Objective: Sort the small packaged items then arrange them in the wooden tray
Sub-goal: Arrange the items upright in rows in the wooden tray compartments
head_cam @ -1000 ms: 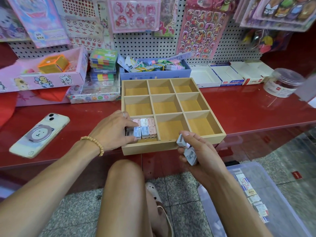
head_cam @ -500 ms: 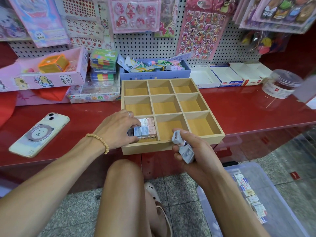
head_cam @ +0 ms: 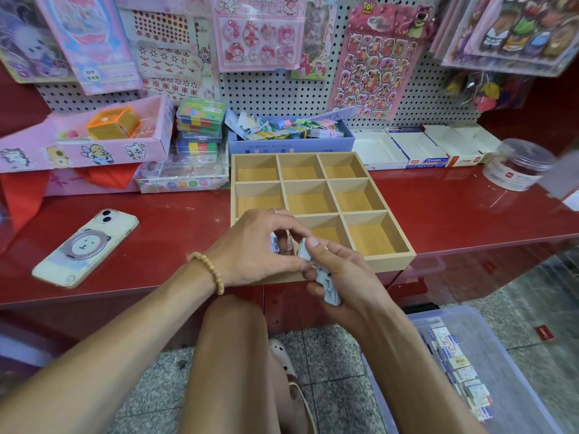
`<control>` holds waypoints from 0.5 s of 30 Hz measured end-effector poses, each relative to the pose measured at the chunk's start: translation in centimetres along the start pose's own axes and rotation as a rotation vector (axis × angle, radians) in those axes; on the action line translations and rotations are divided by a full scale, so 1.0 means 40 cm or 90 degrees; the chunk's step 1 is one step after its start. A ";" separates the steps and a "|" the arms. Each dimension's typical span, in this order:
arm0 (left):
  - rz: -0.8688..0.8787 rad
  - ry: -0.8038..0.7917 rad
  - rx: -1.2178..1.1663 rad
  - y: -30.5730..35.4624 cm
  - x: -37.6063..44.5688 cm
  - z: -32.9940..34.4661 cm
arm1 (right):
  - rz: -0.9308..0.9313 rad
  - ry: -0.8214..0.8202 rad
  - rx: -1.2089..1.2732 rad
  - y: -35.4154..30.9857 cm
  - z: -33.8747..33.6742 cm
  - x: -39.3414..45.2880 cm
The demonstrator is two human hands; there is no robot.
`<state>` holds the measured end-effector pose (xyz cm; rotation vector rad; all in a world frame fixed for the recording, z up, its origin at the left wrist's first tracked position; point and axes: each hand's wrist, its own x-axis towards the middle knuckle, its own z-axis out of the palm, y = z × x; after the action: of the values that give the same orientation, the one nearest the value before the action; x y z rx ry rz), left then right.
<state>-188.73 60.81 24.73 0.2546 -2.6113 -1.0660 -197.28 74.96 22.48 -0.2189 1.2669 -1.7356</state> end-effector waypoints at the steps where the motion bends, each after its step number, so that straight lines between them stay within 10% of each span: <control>1: -0.015 0.010 -0.033 -0.004 -0.002 0.000 | 0.001 0.004 0.017 0.000 0.002 0.001; 6: -0.071 0.031 -0.161 -0.015 -0.015 -0.016 | 0.006 -0.001 0.005 -0.006 0.013 0.006; 15: -0.083 0.070 0.109 -0.055 -0.019 -0.083 | -0.039 0.084 -0.040 -0.025 0.054 0.048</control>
<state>-186.77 57.30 25.26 0.5145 -2.6180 -0.8418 -197.56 72.13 23.58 -0.1838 1.4260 -1.7879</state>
